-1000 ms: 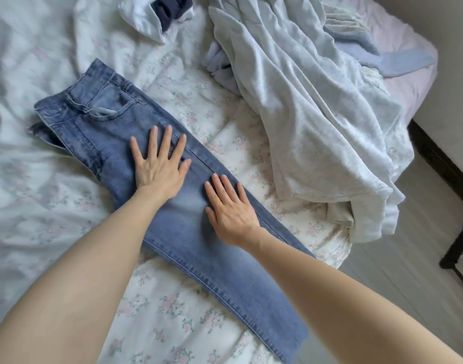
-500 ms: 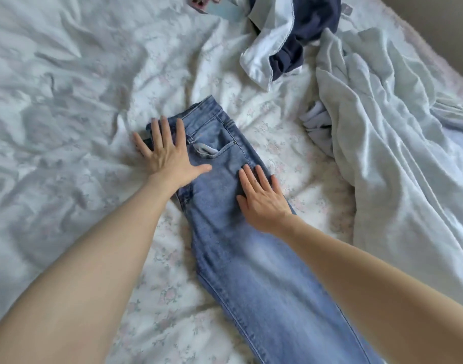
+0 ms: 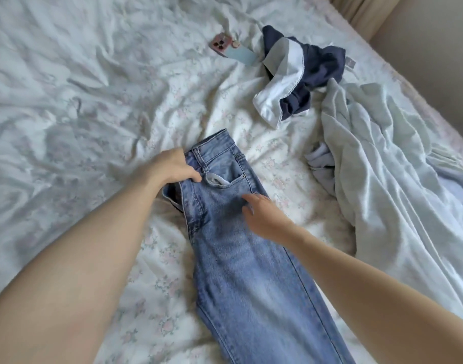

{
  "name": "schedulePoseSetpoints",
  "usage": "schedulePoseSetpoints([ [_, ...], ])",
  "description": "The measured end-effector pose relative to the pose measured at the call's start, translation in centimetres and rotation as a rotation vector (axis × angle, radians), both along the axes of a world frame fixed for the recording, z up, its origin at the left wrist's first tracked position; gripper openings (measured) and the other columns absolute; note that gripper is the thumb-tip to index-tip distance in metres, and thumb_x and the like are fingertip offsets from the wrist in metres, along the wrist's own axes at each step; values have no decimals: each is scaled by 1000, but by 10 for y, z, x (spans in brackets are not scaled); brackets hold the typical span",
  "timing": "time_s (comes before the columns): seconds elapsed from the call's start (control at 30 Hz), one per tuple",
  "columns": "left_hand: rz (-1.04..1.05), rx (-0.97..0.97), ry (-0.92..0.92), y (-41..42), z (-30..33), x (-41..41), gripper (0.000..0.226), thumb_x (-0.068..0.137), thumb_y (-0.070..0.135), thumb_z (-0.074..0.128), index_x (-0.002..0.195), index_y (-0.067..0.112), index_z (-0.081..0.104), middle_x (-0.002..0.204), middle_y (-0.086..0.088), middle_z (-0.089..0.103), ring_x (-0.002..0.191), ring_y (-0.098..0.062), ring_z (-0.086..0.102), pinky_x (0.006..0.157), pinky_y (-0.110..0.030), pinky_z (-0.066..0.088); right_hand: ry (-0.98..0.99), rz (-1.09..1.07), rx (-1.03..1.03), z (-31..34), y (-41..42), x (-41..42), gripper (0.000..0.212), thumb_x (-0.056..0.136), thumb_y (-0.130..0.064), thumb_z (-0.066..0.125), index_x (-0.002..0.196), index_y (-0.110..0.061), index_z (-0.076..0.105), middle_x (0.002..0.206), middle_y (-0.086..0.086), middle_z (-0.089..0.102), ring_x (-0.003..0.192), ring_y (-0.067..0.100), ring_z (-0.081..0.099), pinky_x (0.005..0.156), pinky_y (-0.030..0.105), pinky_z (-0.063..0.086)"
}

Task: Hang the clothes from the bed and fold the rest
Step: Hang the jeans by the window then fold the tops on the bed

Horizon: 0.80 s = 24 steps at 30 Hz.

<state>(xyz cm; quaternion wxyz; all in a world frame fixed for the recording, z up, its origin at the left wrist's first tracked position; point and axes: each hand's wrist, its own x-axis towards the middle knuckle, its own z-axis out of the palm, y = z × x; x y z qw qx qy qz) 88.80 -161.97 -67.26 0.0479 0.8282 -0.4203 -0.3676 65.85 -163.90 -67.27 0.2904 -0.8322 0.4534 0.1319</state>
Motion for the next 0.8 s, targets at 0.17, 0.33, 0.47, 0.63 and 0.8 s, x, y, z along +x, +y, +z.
schedulePoseSetpoints([
  [0.17, -139, -459, -289, 42, 33, -60, 60, 76, 27, 68, 129, 13, 42, 96, -4, 56, 62, -13, 48, 45, -21, 31, -421, -569, 117, 32, 3, -13, 30, 98, -19, 37, 109, 0, 58, 104, 18, 66, 92, 30, 62, 76, 32, 47],
  [0.33, -411, -587, -250, 93, 68, -132, 51, 79, 16, 60, 129, 22, 49, 113, -3, 60, 102, -25, 55, 76, -35, 49, -793, -1026, 546, 74, 10, -58, 44, 92, -54, 41, 115, -20, 54, 103, 7, 65, 89, 22, 67, 71, 35, 56],
  [0.47, -566, -556, -193, 130, 76, -194, 49, 84, 10, 53, 132, 21, 48, 113, -3, 59, 102, -23, 50, 74, -32, 45, -621, -1066, 555, 87, 36, -107, 53, 81, -54, 60, 119, -18, 51, 105, 8, 66, 89, 23, 67, 68, 36, 58],
  [0.63, -597, -533, -25, 170, 84, -253, 48, 80, 18, 58, 128, 17, 52, 110, -6, 62, 99, -27, 52, 79, -39, 48, -581, -1173, 357, 79, 87, -175, 26, 84, -17, 66, 107, -10, 56, 85, 7, 62, 66, 13, 61, 42, 18, 48],
  [0.8, -687, -653, -9, 209, 70, -291, 27, 74, 31, 65, 93, 13, 72, 87, -4, 69, 83, -27, 61, 71, -35, 48, -464, -1115, 347, 57, 135, -231, 26, 84, 1, 58, 107, -12, 55, 86, 7, 58, 73, 18, 57, 60, 28, 51],
])
